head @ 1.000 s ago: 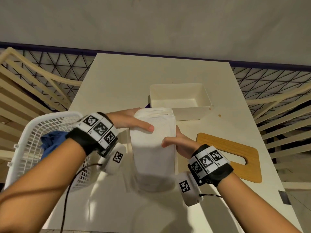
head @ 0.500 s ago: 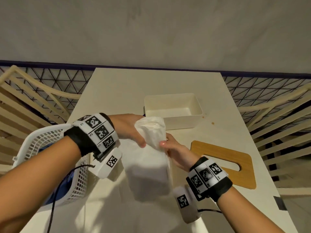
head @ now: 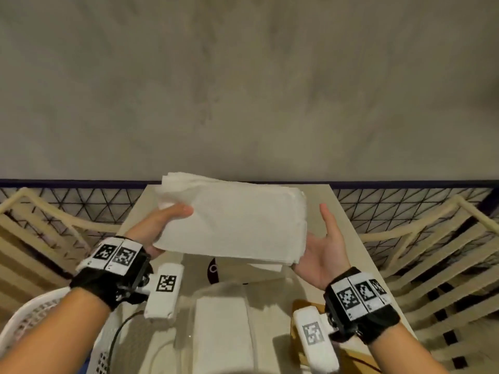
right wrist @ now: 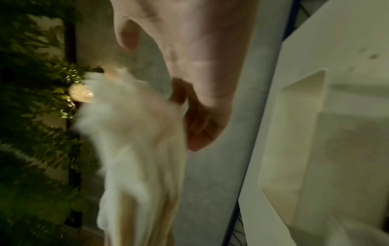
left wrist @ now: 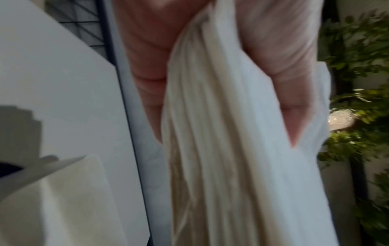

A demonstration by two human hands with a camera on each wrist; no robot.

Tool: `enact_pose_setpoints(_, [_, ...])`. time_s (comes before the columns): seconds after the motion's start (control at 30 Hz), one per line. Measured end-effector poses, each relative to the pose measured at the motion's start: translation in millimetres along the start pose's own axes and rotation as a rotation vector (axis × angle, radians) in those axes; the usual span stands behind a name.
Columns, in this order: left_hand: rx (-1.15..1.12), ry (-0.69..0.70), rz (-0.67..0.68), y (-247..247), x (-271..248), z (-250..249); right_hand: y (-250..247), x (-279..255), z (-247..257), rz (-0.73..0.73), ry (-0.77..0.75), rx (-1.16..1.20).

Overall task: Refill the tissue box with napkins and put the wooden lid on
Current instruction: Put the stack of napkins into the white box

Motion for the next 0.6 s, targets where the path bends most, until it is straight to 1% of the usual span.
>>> enact_pose_setpoints(0.1, [-0.141,-0.038,-0.077,18,19,21,7,15,23,-0.085,-0.067,-0.16])
enact_pose_setpoints(0.17, [-0.211,-0.065,-0.119,31,32,33,6,26,35,-0.141,-0.091,-0.346])
enact_pose_setpoints(0.23, [-0.231,-0.1,-0.143,41,45,42,2,36,41,-0.205,-0.064,-0.549])
enact_pose_setpoints(0.27, [-0.226,-0.115,-0.154,46,51,46,-2,41,44,-0.23,-0.038,-0.604])
enact_pose_setpoints(0.33, [-0.209,-0.156,-0.191,54,65,52,-19,60,47,-0.276,-0.013,-0.705])
enact_pose_setpoints(0.4, [-0.165,-0.212,-0.235,60,80,57,-39,80,48,-0.355,0.024,-0.791])
enact_pose_setpoints(0.5, [0.013,-0.287,-0.267,67,97,59,-56,105,48,-0.46,0.035,-0.868])
enact_pose_setpoints(0.53, [0.068,-0.318,-0.27,69,102,58,-58,109,47,-0.489,0.05,-0.898])
enact_pose_setpoints(0.6, [0.151,-0.377,-0.212,68,114,59,-70,117,42,-0.526,0.11,-0.979])
Point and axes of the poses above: each hand's wrist, its own x-axis towards the middle knuckle, its own y-axis out of the palm, z = x × y, the point moved 2 cm from there along x, towards the middle knuckle, and after that the axes turned 5 degrees about x, right-handed, at the moved point
